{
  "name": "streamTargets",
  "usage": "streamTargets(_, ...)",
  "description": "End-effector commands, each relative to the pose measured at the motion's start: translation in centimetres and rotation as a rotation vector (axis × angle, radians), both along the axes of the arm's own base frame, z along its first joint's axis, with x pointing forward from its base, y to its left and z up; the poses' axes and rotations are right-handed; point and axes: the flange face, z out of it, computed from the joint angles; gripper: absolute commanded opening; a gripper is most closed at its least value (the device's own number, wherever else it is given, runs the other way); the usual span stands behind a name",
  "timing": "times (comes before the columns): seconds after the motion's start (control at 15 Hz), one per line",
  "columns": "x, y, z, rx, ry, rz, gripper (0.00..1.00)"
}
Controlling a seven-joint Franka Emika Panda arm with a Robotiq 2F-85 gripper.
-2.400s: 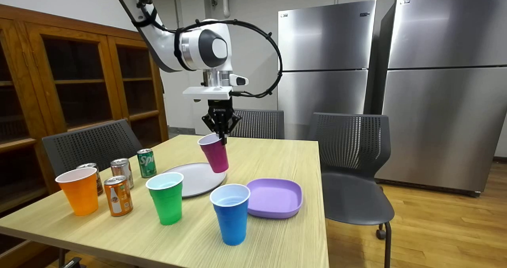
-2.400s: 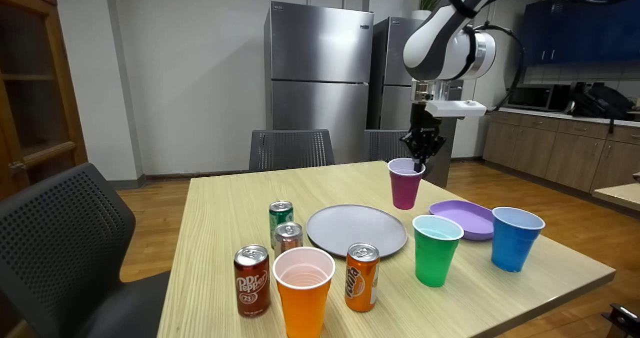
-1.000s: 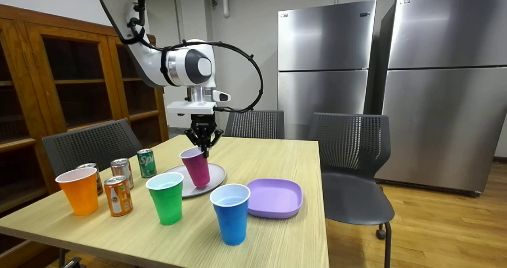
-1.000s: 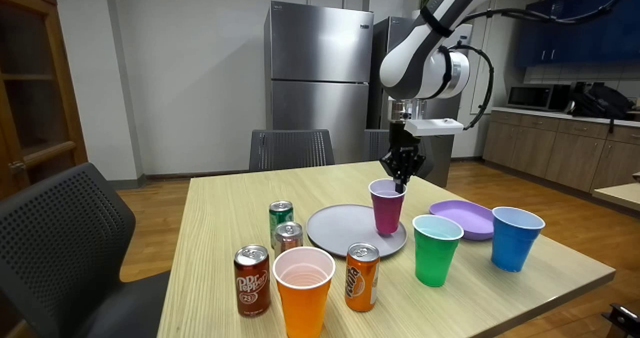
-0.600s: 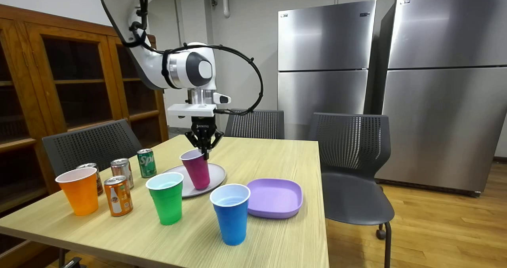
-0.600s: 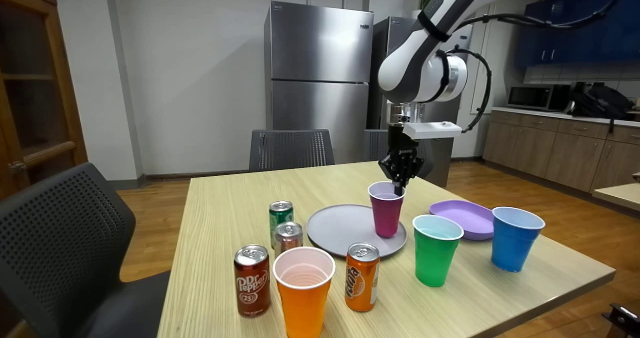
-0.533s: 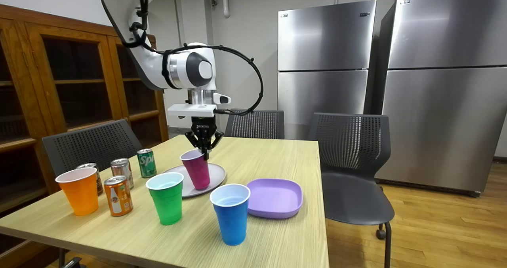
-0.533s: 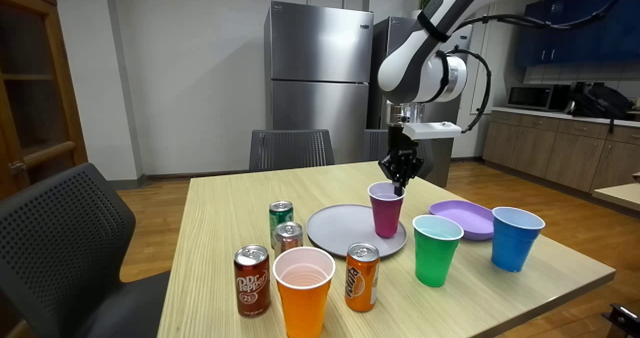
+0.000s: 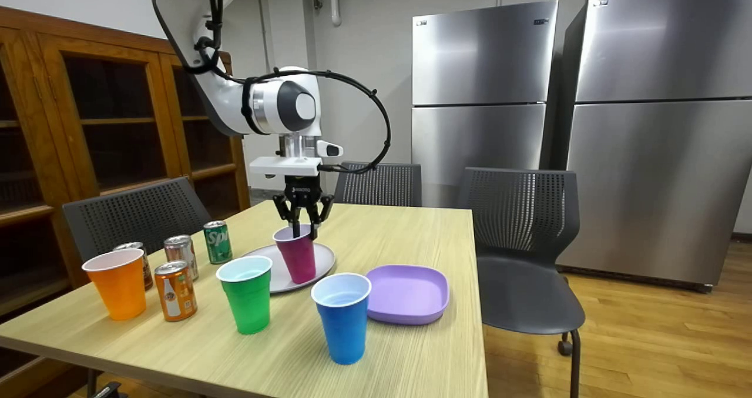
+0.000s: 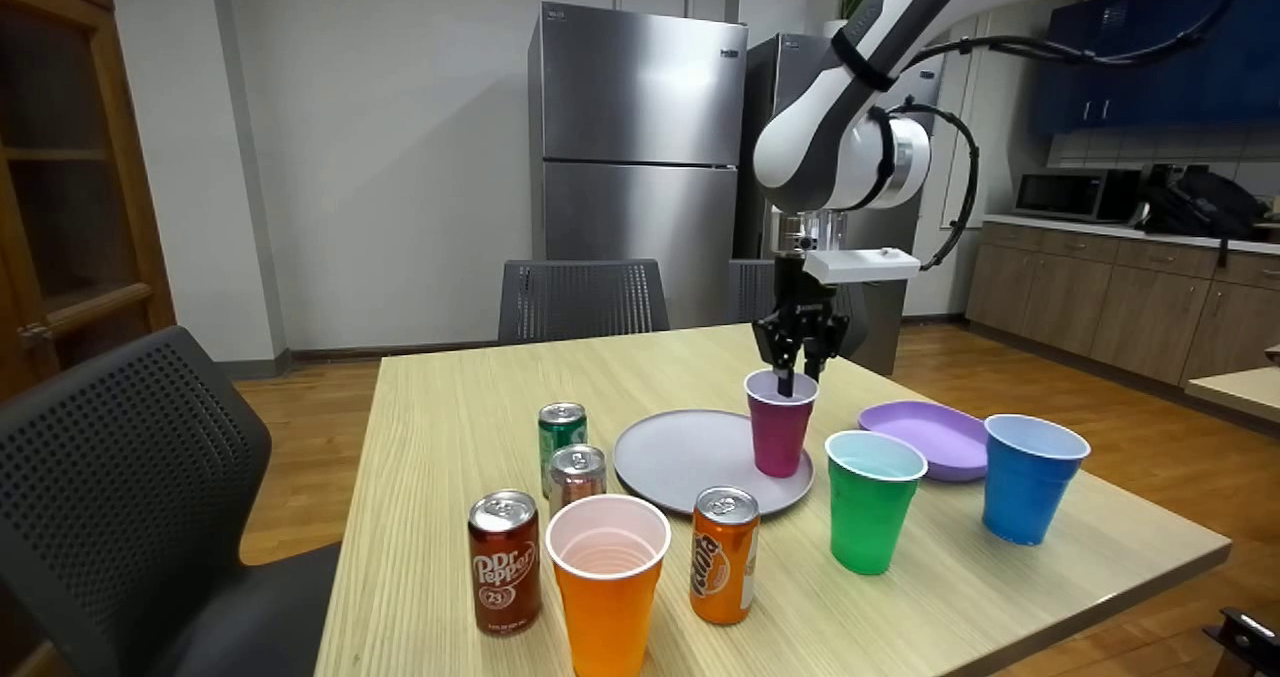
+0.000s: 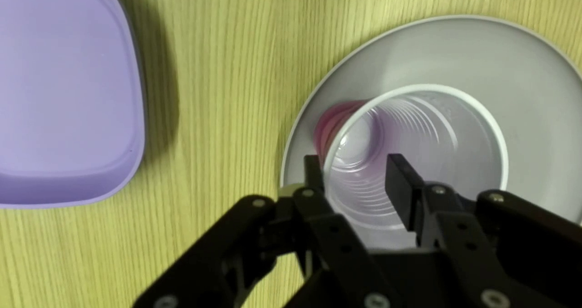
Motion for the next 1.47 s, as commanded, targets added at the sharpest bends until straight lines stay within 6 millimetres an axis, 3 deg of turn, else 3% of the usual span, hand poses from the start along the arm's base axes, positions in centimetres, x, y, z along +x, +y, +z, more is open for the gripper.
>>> streamTargets(0.0, 0.5, 0.2, 0.7, 0.016, 0.014, -0.007, 0.74)
streamTargets(0.27, 0.4, -0.1, 1.4, 0.018, 0.006, -0.01, 1.0)
streamTargets(1.0, -1.2, -1.7, 5.0, 0.041, -0.044, -0.028, 1.0)
streamTargets(1.4, -4.4, -2.6, 6.6, 0.034, -0.047, -0.019, 1.0)
